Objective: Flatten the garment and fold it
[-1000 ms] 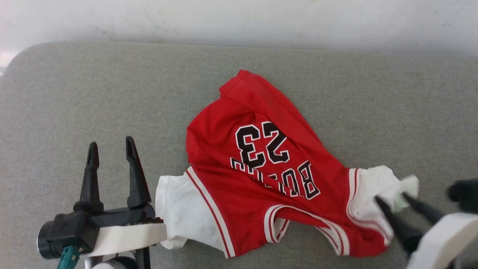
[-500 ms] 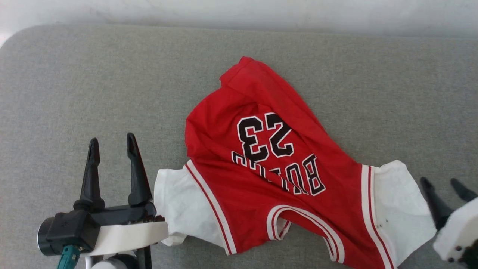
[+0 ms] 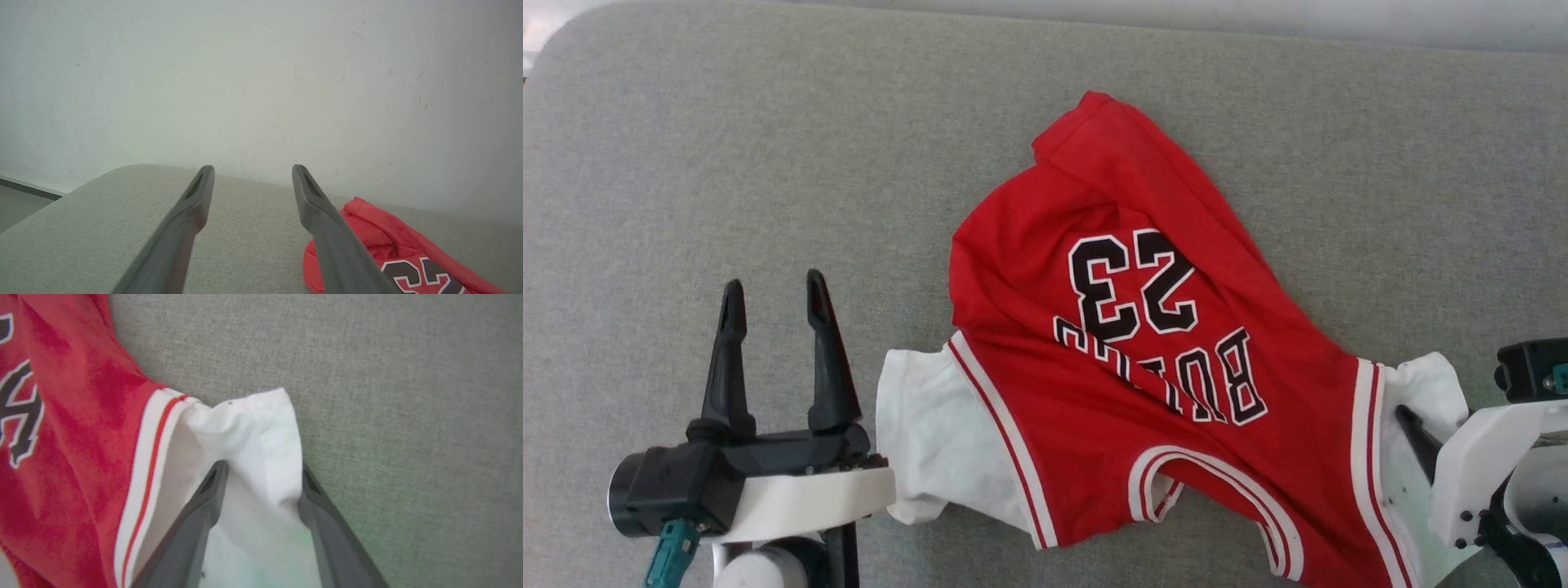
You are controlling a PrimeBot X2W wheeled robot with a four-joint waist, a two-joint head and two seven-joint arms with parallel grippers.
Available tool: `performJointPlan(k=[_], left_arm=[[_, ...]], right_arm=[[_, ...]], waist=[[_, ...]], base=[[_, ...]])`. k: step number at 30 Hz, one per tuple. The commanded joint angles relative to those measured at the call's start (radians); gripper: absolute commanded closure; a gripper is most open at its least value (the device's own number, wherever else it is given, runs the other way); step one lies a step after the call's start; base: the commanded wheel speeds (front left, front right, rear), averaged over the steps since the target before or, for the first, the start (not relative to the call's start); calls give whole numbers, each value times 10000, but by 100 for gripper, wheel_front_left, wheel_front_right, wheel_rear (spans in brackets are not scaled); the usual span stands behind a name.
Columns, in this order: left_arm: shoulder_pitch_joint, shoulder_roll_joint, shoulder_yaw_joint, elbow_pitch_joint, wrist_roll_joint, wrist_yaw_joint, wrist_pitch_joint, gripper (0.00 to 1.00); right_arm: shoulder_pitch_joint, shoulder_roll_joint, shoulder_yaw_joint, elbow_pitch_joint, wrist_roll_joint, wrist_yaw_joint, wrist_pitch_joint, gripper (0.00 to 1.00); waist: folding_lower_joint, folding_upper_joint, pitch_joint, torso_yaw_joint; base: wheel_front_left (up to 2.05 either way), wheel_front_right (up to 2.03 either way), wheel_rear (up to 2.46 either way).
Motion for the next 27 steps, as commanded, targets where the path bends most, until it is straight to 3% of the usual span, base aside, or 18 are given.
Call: performJointPlan(k=[1, 2, 7, 12, 21, 27], left_arm=[[-195, -20, 18, 35, 70, -23, -47, 0], [-193, -20, 34, 55, 73, -23, -47, 0], [-93, -20, 155, 170, 184, -73, -47, 0], [227, 408, 112, 895, 546, -618, 31, 0], [-136, 2234, -433, 1692, 399, -2127, 4934, 0], [-108, 2763, -675, 1347, -645, -2499, 7567, 0]], right_arm=[[-18, -47, 100, 167, 60, -4, 172, 82], [-12, -92, 111, 171, 88, -4, 201, 100], [-5, -51, 26, 66, 135, -4, -163, 100], [27, 192, 20, 39, 85, -4, -855, 100], [142, 496, 189, 142, -10, -4, -1327, 100], [-11, 572, 407, 266, -7, -4, -1430, 100]], waist=[[-1, 0, 1, 18], [-1, 0, -31, 8], [-1, 0, -343, -159], [-1, 0, -674, -422], [-1, 0, -670, -565], [-1, 0, -463, -656]], base=[[0, 0, 0], [0, 0, 0], [0, 0, 0], [0, 0, 0], [0, 0, 0], [0, 0, 0]])
